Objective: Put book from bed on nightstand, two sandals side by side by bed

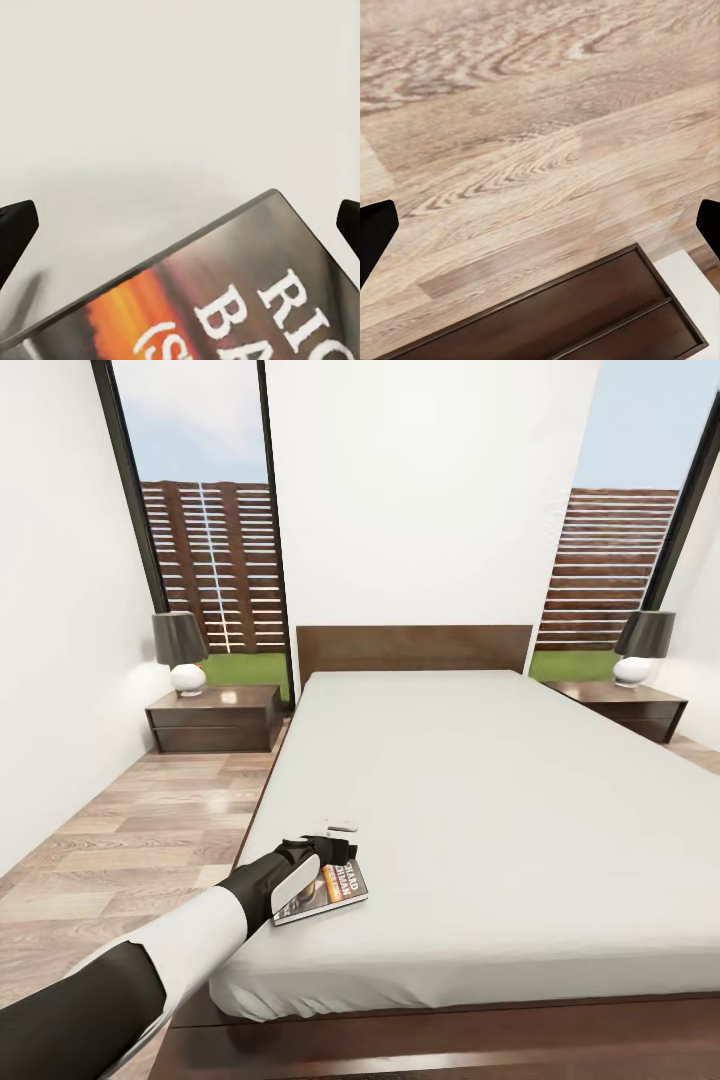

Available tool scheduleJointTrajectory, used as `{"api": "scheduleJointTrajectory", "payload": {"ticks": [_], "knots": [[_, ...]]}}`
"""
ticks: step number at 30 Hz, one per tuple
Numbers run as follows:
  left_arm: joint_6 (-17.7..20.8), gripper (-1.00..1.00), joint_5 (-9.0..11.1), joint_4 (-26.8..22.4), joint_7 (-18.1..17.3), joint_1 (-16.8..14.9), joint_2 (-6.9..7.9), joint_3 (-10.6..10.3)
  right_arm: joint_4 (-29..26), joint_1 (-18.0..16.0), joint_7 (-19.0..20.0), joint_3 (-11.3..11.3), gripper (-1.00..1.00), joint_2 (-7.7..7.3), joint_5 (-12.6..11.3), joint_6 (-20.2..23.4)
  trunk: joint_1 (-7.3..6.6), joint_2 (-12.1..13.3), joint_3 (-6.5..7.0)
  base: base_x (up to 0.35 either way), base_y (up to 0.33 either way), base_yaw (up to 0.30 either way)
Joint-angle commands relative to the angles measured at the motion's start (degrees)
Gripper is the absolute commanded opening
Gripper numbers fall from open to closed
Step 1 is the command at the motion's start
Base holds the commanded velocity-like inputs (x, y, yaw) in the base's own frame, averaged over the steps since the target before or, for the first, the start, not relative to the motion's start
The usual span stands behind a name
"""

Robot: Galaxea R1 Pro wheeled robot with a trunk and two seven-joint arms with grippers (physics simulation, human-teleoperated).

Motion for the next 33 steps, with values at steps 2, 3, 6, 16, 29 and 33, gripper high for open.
{"api": "scheduleJointTrajectory", "payload": {"ticks": [2, 3, 6, 16, 29, 33], "knots": [[0.07, 1.0, 0.6, -0.11, 0.49, -0.07, 0.05, -0.46, 0.11, -0.02, -0.02, -0.37, 1.0, 0.0, -0.02, -0.46, -0.01, -0.02, -0.04, 0.0, 0.0, 0.0], [0.05, 1.0, 0.6, -0.11, 0.5, -0.07, 0.05, -0.46, 0.11, -0.01, -0.02, -0.38, 1.0, 0.0, -0.02, -0.46, -0.01, -0.02, -0.04, 0.0, 0.0, 0.0], [0.05, 1.0, 0.6, -0.11, 0.49, -0.08, 0.05, -0.46, 0.11, -0.01, -0.02, -0.38, 1.0, -0.02, -0.02, -0.46, -0.01, -0.02, -0.04, 0.0, 0.0, 0.0], [0.06, 1.0, 0.59, -0.11, 0.51, -0.08, 0.05, -0.46, 0.11, 0.01, -0.02, -0.37, 1.0, 0.0, -0.02, -0.46, 0.53, -0.87, -1.29, 0.0, 0.0, 0.0], [0.0, 1.0, 0.57, -0.11, 0.52, -0.07, 0.02, -0.46, 0.11, -0.01, -0.02, -0.32, 1.0, 0.06, -0.02, -0.43, 0.53, -0.87, -1.29, 0.0, 0.0, 0.0], [0.0, 1.0, 0.57, -0.11, 0.51, -0.08, 0.03, -0.46, 0.11, -0.03, -0.02, -0.31, 1.0, 0.04, -0.02, -0.45, 0.53, -0.87, -1.29, 0.0, 0.0, 0.0]]}}
